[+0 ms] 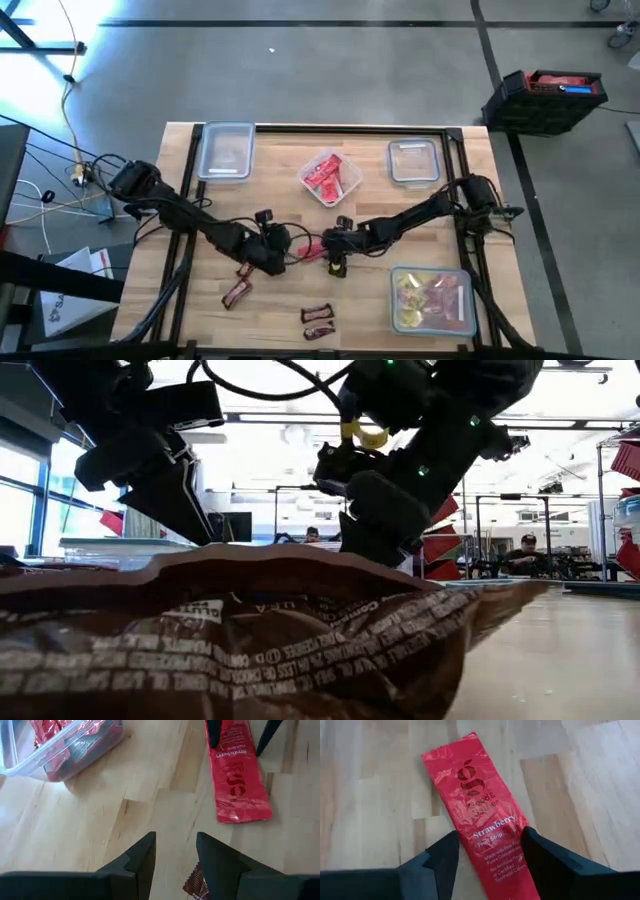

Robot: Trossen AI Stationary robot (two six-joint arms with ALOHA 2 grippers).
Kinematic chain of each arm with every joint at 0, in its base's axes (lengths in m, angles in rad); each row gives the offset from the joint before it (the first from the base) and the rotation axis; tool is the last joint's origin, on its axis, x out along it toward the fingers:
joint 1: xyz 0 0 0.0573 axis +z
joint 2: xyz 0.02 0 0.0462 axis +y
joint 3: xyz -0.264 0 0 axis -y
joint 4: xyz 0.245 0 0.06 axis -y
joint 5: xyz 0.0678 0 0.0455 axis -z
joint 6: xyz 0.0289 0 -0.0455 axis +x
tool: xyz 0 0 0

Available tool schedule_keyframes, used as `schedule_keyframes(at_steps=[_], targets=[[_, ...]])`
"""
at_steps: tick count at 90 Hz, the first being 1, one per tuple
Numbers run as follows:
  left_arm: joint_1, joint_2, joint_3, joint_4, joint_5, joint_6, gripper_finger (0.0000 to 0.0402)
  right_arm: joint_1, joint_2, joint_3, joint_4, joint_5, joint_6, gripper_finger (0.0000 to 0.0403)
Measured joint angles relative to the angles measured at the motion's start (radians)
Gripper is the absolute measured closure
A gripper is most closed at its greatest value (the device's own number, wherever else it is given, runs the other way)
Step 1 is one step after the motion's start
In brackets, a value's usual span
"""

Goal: Sort candy
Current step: Put the strawberry red into the upper middle transparent bin

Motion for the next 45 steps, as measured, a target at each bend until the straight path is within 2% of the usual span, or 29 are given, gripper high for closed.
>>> schedule_keyframes(at_steps=[13,32,45], targets=[[0.000,0.000,0.000,-0.004,-0.012,0.000,0.0275,-0.006,0.000,-0.002,0.003,0.006,0.010,0.0269],[0.006,0.000,0.000,-0.011,-0.023,0.007,0.0275,-0.006,0.002,-0.005,0.044,-0.006,0.020,0.0382],[0.006,0.000,0.000,-0.012,-0.018,0.010,0.0275,-0.006,-0.030,0.013,0.017,0.005,0.051,0.0393]])
